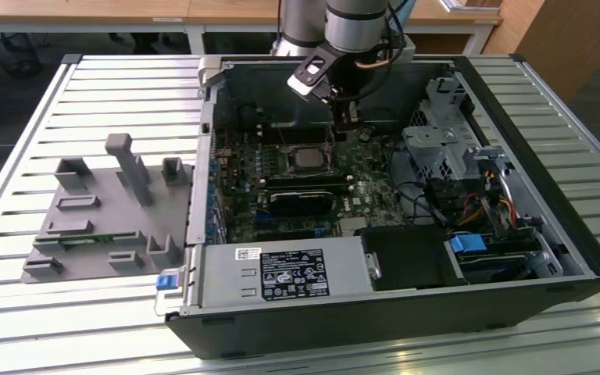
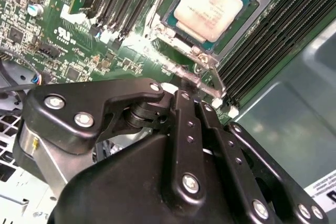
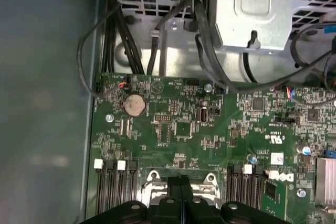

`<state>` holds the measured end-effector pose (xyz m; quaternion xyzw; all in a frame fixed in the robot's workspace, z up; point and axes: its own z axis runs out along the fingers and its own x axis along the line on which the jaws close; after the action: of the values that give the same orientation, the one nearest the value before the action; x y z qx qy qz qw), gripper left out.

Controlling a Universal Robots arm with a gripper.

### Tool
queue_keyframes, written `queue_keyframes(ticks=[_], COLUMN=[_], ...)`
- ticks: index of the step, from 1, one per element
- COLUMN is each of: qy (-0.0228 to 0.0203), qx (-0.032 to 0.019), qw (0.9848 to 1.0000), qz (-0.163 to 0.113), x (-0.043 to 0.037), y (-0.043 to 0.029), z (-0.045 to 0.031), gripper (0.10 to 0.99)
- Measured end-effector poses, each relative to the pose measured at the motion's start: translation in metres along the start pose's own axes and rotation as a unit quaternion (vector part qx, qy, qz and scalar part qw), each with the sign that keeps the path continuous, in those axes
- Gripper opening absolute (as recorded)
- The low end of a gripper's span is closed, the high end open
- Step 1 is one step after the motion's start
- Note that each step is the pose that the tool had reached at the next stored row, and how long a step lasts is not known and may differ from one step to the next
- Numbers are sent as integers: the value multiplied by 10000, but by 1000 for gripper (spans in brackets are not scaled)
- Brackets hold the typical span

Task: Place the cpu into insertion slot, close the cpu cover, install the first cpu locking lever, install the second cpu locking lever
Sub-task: 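Close the cpu cover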

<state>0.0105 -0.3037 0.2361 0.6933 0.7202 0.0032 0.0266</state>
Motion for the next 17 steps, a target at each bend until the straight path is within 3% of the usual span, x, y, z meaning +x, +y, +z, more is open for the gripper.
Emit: queue_keyframes(ticks=[7,17], qy=[-1,0], qx=[0,0], qw=[10000,10000], qz=[-1,-2], x=[4,13], y=[-54,-236], z=[79,114], gripper=[106,106])
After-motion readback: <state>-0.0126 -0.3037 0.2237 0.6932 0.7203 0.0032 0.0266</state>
